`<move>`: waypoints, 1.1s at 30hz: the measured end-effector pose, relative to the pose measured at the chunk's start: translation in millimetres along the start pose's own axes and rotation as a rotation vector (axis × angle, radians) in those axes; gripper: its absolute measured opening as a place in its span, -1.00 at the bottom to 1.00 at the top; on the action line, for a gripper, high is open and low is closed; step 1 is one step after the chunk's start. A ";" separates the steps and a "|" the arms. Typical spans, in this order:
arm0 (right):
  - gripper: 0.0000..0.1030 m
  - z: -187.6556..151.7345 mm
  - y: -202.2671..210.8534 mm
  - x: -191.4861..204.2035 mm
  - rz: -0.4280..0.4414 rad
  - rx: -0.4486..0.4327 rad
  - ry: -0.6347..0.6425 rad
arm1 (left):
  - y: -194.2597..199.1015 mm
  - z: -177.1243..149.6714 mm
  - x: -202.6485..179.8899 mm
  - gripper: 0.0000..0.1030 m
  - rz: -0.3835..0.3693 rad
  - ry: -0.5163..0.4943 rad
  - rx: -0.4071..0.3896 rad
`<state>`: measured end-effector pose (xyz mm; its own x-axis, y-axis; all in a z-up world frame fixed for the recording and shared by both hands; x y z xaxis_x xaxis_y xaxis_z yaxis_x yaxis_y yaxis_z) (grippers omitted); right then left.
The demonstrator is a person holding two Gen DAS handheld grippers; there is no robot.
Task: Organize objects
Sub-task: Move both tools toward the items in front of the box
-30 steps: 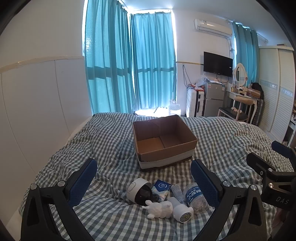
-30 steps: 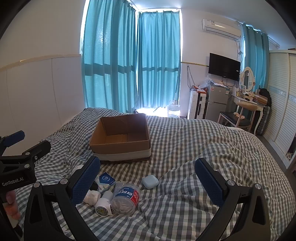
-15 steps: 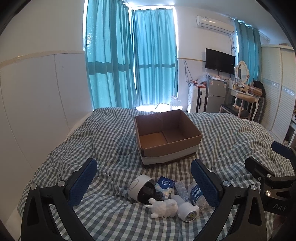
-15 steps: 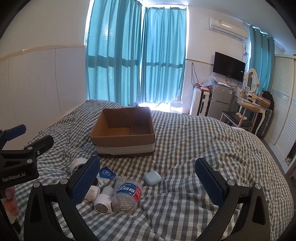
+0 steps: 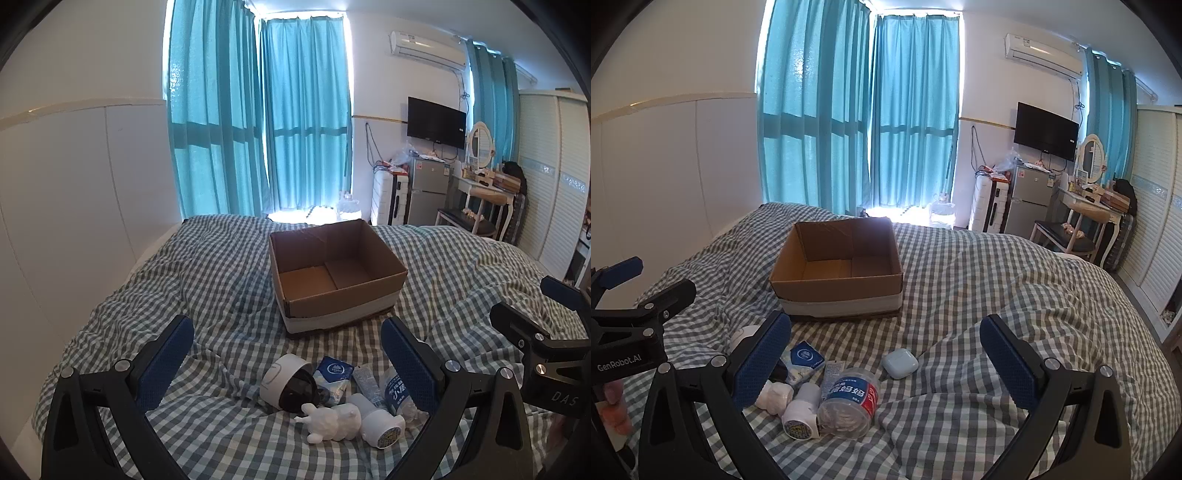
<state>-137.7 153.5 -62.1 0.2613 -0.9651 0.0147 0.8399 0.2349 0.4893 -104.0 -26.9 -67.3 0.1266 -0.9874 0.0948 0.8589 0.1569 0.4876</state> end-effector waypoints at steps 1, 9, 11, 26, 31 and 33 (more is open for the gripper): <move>1.00 -0.1 -0.8 0.9 0.001 0.002 0.001 | -0.3 -0.1 0.1 1.00 -0.002 0.001 0.002; 1.00 -1.8 0.2 1.7 0.000 0.008 0.004 | -6.2 -4.0 -2.7 1.00 -0.009 0.007 0.029; 0.99 -3.1 0.7 0.1 0.001 0.010 0.001 | -6.1 -4.8 -3.9 1.00 -0.013 0.008 0.032; 0.99 -33.9 -41.8 2.5 -0.001 0.136 0.010 | -45.0 -36.9 -1.3 1.00 0.001 0.013 0.174; 0.99 -49.5 -63.1 3.3 0.013 0.197 0.007 | -64.0 -52.1 1.0 1.00 0.006 0.019 0.227; 0.99 -55.6 -71.7 3.5 0.017 0.221 0.005 | -71.9 -57.6 0.8 1.00 0.001 0.020 0.246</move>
Point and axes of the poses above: each gripper's, at about its wrist camera, not at the fingertips, and y roughly against the way its jaws point, x to its left, z to its top, the point moved 9 cm from there along -y, roughly the way its jaws point, and after that the axes turned 7 degrees about z, right-handed, at the moved point
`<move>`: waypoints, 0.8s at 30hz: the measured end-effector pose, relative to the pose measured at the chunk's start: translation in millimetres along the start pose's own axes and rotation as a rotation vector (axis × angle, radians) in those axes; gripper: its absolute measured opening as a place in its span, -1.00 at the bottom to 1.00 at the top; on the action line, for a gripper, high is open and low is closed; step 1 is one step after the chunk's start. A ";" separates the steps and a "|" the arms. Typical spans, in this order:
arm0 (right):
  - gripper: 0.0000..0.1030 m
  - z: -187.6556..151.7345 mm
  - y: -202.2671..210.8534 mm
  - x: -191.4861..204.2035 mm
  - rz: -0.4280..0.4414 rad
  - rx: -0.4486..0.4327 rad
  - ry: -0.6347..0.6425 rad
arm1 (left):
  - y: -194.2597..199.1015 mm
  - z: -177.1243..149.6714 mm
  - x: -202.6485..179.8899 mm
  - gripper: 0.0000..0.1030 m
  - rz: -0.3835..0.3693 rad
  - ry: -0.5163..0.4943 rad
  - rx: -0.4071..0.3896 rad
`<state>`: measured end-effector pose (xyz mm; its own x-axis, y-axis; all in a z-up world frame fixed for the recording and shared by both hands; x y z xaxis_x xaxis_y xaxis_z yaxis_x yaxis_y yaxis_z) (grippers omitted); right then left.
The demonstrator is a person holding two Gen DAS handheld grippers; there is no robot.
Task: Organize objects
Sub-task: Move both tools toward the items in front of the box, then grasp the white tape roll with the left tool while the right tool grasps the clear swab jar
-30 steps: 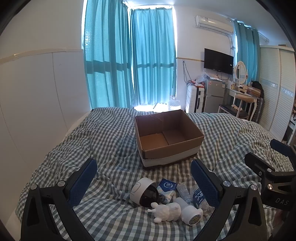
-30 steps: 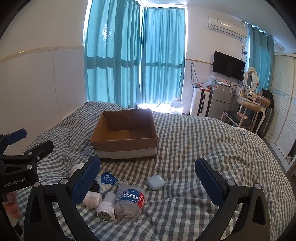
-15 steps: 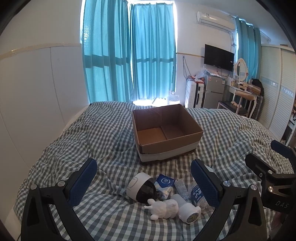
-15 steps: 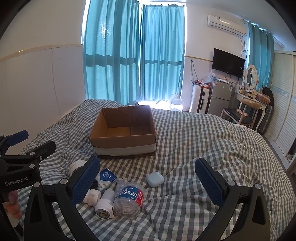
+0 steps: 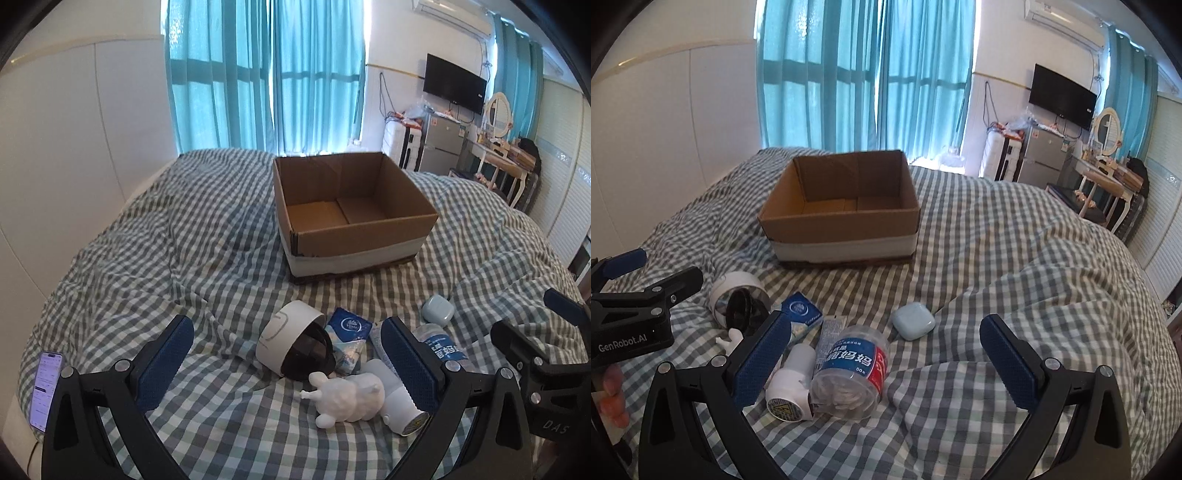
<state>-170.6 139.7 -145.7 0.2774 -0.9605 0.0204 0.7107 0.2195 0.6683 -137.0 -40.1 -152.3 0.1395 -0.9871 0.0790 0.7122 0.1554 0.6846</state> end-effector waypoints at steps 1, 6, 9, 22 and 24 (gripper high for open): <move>0.99 -2.0 -4.0 1.2 0.002 0.012 -0.001 | -4.1 -1.5 -1.2 1.00 0.001 -0.001 0.011; 0.99 -17.9 -32.1 3.0 0.013 0.089 -0.012 | -34.0 -15.0 -1.4 1.00 0.008 -0.009 0.083; 0.97 -27.4 -49.6 4.0 0.018 0.140 -0.015 | -52.0 -26.5 -2.3 1.00 0.007 -0.011 0.136; 0.55 -58.5 -94.8 13.5 0.069 0.309 -0.016 | -99.9 -52.2 -15.6 1.00 -0.059 -0.009 0.287; 0.40 -61.2 -97.8 16.8 0.089 0.326 -0.016 | -108.2 -59.4 -16.4 1.00 -0.074 -0.006 0.322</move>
Point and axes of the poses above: each gripper's, at about its wrist camera, not at the fingertips, and y roughly against the way its jaws point, x to its left, z to its top, the point moved 9 cm from there along -y, roughly the way its jaws point, and after that the axes turned 7 degrees about z, right-handed, at the moved point
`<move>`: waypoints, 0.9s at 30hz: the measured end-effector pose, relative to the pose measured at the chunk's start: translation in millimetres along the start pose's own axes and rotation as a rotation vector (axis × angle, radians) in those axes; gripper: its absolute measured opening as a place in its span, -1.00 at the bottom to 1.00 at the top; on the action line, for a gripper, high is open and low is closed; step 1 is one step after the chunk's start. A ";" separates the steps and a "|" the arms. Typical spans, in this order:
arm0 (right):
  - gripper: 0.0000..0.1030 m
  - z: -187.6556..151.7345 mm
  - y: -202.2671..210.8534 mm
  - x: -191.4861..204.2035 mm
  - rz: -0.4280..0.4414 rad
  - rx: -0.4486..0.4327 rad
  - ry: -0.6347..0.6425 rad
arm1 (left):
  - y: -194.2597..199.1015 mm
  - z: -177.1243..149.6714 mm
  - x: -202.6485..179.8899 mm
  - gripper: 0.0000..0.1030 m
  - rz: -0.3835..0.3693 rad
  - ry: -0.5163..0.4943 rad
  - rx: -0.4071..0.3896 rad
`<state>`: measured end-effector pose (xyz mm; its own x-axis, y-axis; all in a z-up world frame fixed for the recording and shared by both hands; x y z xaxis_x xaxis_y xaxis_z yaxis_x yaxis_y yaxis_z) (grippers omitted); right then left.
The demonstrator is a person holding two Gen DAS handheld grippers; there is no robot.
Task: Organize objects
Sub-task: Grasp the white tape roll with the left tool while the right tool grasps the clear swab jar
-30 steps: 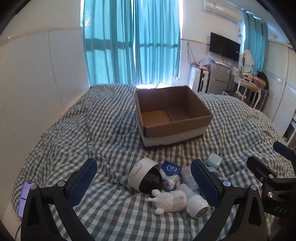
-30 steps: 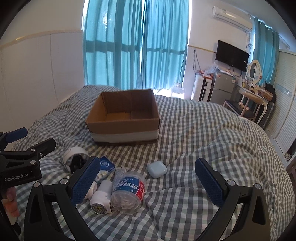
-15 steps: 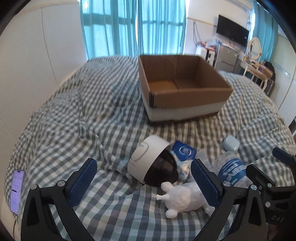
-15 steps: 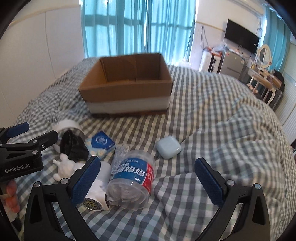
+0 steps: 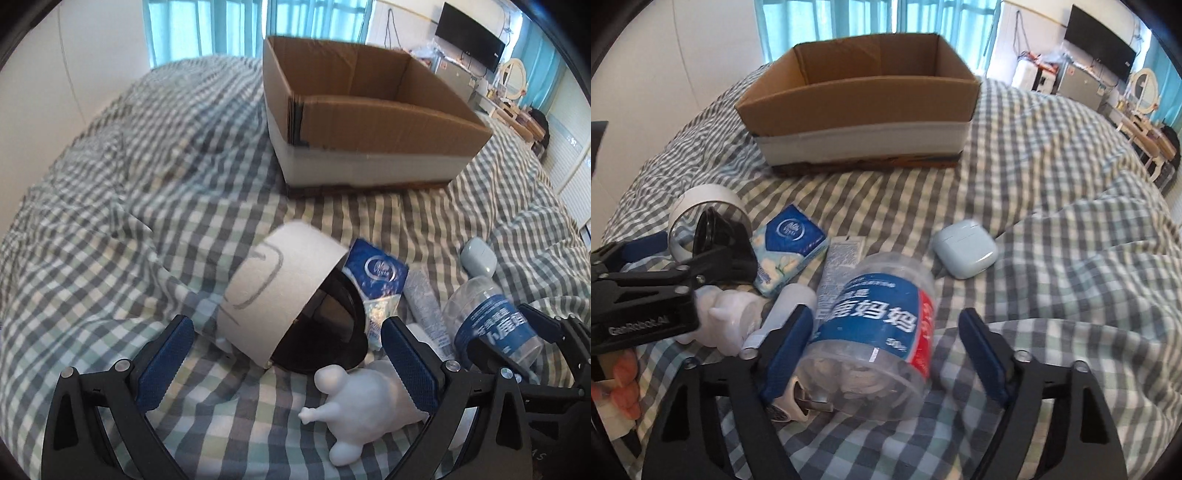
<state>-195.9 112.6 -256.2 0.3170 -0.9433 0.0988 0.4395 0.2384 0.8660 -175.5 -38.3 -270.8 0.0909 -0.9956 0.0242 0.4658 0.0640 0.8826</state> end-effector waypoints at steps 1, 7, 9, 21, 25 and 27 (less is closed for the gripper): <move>0.35 -0.8 -1.1 1.3 0.004 0.006 0.004 | -4.3 -1.2 0.3 1.00 -0.010 0.007 0.020; 0.31 -0.6 4.0 0.4 0.007 -0.008 -0.006 | -10.7 -7.5 4.6 0.82 -0.068 0.056 0.067; 0.29 -0.6 7.7 0.0 0.008 -0.018 -0.007 | -7.6 -9.7 3.3 0.63 -0.075 0.049 0.064; 0.18 0.0 33.9 -0.8 0.021 -0.087 -0.012 | 14.5 -22.3 19.4 -0.37 -0.101 0.096 0.066; 0.16 -1.0 44.0 0.5 0.024 -0.107 -0.006 | 25.4 -22.7 15.1 -0.60 -0.110 0.080 0.045; 0.16 -0.7 48.8 1.3 0.027 -0.120 -0.004 | 31.9 -22.1 14.2 -0.73 -0.096 0.064 0.022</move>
Point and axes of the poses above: each gripper's, at about its wrist camera, not at the fingertips, and y roughly against the way its jaws point, x to its left, z to its top, the point moved 9 cm from there along -y, roughly the way its jaws point, and after that the axes turned 7 degrees about z, right-handed, at the moved point
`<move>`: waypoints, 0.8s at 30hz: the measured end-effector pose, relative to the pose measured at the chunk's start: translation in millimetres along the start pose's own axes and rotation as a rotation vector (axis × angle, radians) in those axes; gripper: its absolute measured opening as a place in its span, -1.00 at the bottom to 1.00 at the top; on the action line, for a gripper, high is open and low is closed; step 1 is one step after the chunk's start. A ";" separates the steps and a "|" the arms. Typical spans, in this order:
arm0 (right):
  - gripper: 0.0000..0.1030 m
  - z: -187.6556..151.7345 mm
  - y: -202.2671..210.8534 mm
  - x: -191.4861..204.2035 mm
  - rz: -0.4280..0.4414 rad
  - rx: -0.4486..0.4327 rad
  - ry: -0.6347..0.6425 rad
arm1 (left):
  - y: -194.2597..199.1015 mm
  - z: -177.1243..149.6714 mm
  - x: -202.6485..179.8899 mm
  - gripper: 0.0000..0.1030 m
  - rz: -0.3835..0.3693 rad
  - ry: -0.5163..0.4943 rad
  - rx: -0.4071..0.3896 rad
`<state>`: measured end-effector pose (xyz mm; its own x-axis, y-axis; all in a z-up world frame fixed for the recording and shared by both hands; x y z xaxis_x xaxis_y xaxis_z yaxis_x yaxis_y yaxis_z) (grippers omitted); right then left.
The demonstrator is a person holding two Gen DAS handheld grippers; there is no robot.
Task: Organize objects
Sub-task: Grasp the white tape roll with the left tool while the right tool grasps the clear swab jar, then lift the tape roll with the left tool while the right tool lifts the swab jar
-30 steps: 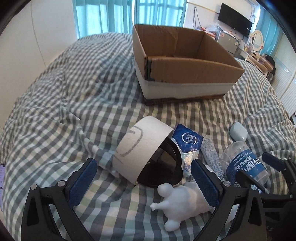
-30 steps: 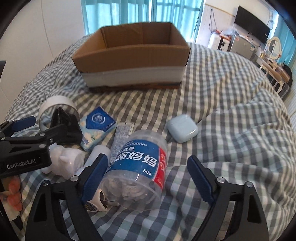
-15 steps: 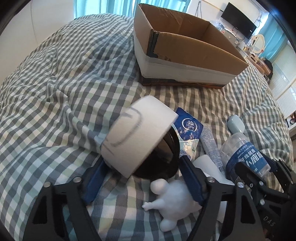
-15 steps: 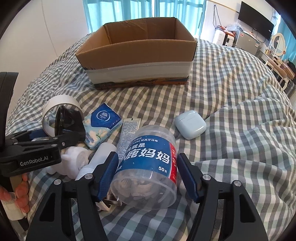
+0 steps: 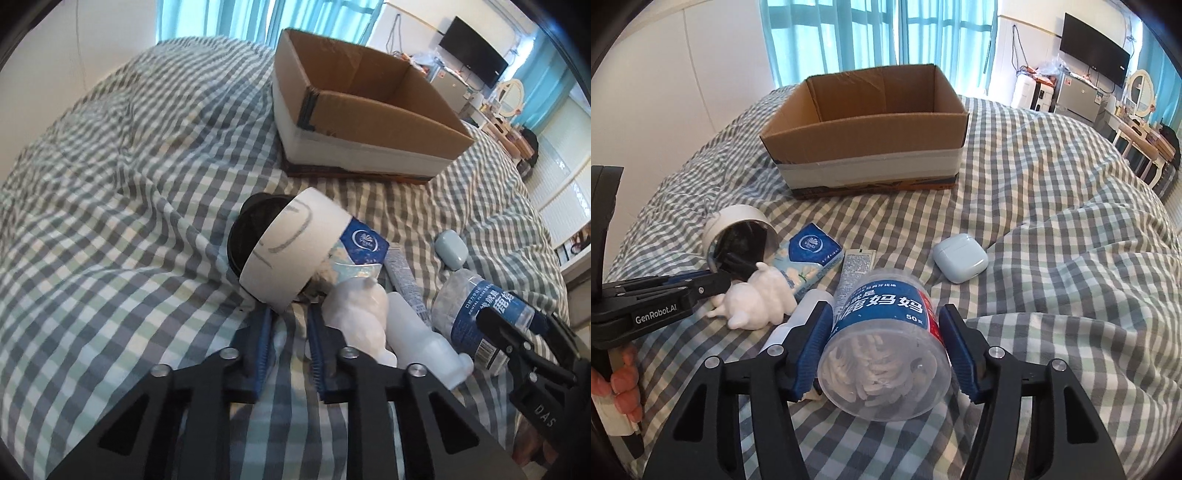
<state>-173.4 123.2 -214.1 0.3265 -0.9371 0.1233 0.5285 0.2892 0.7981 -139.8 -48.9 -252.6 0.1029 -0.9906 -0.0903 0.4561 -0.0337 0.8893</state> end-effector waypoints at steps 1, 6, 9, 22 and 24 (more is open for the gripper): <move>0.15 -0.2 1.5 1.0 0.002 -0.004 0.001 | 1.4 1.5 -1.0 -0.77 0.004 -0.004 -0.007; 0.15 0.4 8.8 3.6 0.007 -0.023 0.005 | 8.2 6.9 3.9 -0.92 0.035 -0.011 -0.043; 0.15 -0.5 12.0 3.8 0.008 -0.030 0.006 | 10.8 7.5 2.9 -0.89 0.027 -0.009 -0.052; 0.14 -3.3 -0.1 -2.4 0.020 0.004 -0.019 | -6.4 27.5 6.1 0.10 0.074 -0.044 -0.061; 0.14 -2.3 -1.7 -3.2 0.024 0.004 -0.025 | -9.7 29.0 8.6 -0.12 0.048 -0.019 -0.054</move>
<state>-173.6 126.2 -217.2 0.3193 -0.9346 0.1567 0.5174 0.3105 0.7974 -169.0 -61.0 -249.0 0.1097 -0.9932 -0.0395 0.4982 0.0206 0.8668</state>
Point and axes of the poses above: each gripper's, at about its wrist camera, not at the fingertips, and y roughly against the way its jaws point, x to its left, z to its top, the point moved 9 cm from there along -y, roughly the way its jaws point, and after that the axes turned 7 degrees about z, right-handed, at the moved point
